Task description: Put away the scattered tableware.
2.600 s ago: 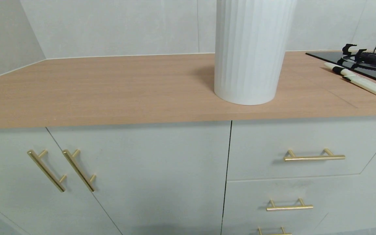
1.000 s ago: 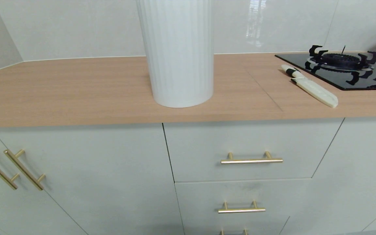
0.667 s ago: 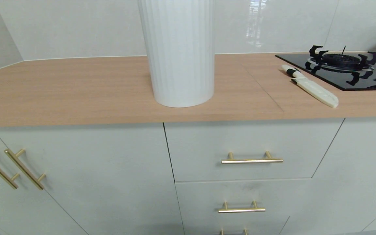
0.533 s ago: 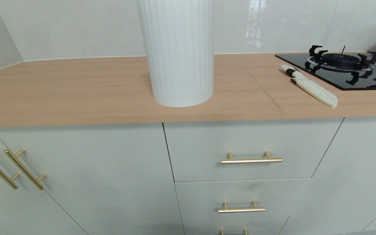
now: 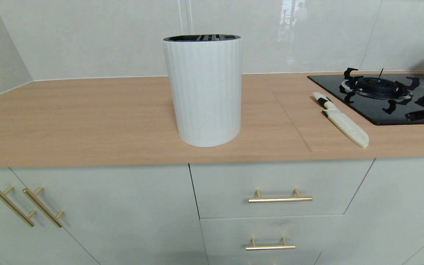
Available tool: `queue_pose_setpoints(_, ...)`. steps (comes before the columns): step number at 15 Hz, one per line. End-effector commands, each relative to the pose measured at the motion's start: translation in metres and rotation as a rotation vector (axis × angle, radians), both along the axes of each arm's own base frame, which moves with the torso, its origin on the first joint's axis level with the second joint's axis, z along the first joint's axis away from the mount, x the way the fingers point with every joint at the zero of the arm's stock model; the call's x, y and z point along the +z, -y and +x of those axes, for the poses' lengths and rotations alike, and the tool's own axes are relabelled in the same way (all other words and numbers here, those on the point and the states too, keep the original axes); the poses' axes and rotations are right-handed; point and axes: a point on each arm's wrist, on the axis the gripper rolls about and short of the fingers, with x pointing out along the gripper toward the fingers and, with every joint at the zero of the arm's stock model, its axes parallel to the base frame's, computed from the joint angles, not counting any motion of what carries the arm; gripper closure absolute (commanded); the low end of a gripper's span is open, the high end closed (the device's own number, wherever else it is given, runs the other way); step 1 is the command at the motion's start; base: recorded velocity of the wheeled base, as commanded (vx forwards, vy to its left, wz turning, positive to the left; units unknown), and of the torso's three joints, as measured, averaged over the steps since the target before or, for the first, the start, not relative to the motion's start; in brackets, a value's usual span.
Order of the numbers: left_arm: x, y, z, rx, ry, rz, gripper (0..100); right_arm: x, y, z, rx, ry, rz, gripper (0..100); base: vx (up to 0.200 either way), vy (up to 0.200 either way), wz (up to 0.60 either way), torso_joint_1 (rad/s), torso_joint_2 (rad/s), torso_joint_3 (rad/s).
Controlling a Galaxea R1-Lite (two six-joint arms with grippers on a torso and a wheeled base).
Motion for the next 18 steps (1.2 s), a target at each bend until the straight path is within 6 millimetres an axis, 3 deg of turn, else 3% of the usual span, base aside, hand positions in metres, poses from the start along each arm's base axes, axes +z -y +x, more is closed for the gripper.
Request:
queue_pose_setpoints(1,-0.0001,0.0000,0.0001,0.001,-0.001,0.000,0,0.0004,0.0000,0.0000,0.000,0.000,0.000,0,0.000,0.000,0.00,0.139,-0.49,-0.305)
queue_pose_setpoints(18,-0.0001,0.0000,0.0001,0.001,-0.001,0.000,0,-0.0001,0.0000,0.0001,0.000,-0.002,0.000,0,0.000,0.000,0.00,0.195,-0.50,-0.290)
